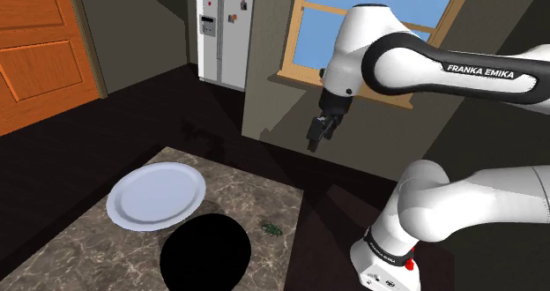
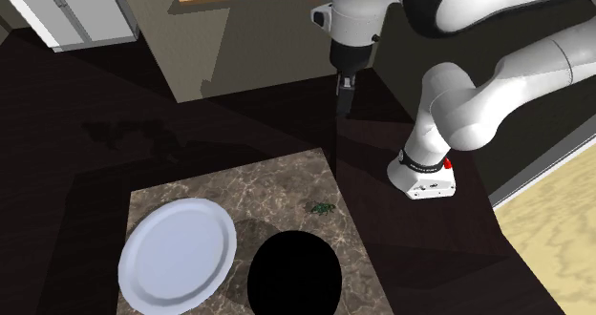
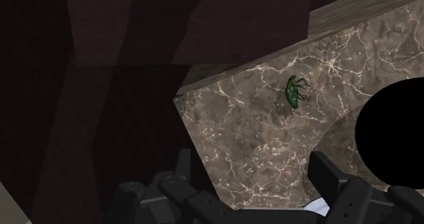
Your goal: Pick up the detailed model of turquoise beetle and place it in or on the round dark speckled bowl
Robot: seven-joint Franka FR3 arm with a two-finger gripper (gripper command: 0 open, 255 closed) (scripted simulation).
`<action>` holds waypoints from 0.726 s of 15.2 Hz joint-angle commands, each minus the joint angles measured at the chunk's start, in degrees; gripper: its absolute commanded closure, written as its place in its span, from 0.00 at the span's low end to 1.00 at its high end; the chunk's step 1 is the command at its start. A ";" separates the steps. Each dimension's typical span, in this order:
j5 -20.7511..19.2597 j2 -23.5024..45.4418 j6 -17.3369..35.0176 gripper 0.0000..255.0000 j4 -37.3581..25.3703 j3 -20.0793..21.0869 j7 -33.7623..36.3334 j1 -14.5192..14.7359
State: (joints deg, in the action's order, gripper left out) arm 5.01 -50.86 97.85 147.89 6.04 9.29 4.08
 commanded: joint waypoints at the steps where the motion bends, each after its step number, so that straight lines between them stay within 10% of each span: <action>1: 1.33 -0.43 4.18 0.00 4.08 1.04 0.80 0.70; 11: 10.16 7.21 26.96 0.00 16.79 9.20 6.12 6.25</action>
State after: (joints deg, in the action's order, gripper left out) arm 14.32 -44.63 122.57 163.91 14.52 14.98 9.78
